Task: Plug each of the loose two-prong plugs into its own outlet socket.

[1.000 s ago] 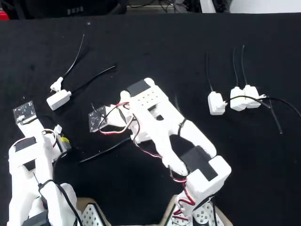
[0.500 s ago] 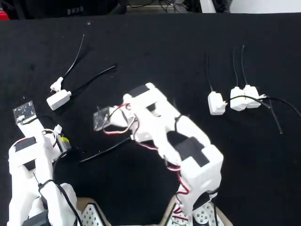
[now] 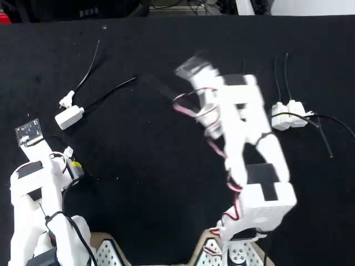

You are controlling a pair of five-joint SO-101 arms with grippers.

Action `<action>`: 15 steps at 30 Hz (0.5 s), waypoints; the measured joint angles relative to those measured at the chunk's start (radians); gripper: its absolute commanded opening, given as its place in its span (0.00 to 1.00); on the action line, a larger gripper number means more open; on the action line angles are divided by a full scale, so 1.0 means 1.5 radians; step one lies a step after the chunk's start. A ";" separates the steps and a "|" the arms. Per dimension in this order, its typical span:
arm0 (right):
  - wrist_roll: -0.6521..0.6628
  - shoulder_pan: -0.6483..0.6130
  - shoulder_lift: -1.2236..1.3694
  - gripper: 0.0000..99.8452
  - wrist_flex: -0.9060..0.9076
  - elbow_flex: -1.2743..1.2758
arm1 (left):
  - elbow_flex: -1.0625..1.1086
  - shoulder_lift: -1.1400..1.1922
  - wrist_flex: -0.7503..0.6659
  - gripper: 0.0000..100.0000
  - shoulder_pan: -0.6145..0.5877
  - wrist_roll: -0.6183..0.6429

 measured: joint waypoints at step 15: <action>-0.276 0.121 0.238 0.02 0.098 -0.292 | 0.000 0.000 0.000 0.25 0.000 0.000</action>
